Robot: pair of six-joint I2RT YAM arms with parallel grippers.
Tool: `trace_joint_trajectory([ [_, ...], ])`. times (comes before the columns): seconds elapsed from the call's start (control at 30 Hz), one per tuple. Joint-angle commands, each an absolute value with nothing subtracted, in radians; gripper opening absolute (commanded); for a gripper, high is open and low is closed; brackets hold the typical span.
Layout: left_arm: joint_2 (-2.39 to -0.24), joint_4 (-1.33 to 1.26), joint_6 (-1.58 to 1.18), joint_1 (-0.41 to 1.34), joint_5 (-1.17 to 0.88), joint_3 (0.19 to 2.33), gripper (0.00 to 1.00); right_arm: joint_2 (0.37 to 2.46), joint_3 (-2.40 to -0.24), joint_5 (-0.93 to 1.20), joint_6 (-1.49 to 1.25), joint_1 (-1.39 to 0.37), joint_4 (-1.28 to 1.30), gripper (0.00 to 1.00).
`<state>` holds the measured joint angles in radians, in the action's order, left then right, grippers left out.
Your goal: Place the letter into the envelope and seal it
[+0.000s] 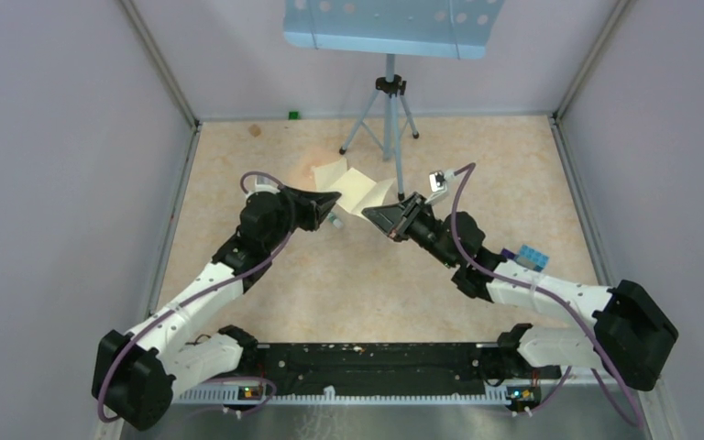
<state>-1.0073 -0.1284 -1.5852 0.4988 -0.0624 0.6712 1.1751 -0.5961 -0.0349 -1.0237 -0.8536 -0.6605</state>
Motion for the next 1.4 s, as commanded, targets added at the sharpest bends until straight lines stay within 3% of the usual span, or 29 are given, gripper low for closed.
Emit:
trace_joint_trajectory([
  [0.0, -1.016, -0.189, -1.496, 0.5, -0.059, 0.699, 0.0, 1.141, -0.617, -0.056, -1.008, -0.867, -0.596, 0.03],
  [0.23, -0.984, -0.23, -1.402, 0.5, 0.039, 0.698, 0.0, 1.037, -0.665, -0.117, -0.974, -0.867, -0.281, 0.7],
  [0.37, -0.985, -0.3, -1.382, 0.499, 0.031, 0.708, 0.0, 0.942, -0.686, -0.158, -0.976, -0.861, -0.124, 0.84],
  [0.53, -1.001, -0.354, -1.39, 0.5, -0.011, 0.725, 0.0, 0.878, -0.675, -0.139, -1.022, -0.825, -0.088, 0.91],
  [0.73, -1.004, -0.411, -1.406, 0.509, -0.039, 0.728, 0.0, 0.945, -0.696, -0.006, -1.14, -0.75, -0.255, 0.93],
  [1.03, -1.009, -0.433, -1.433, 0.516, -0.056, 0.716, 0.0, 0.989, -0.672, -0.055, -1.24, -0.749, -0.449, 0.96],
  [1.37, -1.001, -0.474, -1.43, 0.526, -0.059, 0.697, 0.0, 1.095, -0.671, -0.031, -1.326, -0.75, -0.549, 0.8],
])
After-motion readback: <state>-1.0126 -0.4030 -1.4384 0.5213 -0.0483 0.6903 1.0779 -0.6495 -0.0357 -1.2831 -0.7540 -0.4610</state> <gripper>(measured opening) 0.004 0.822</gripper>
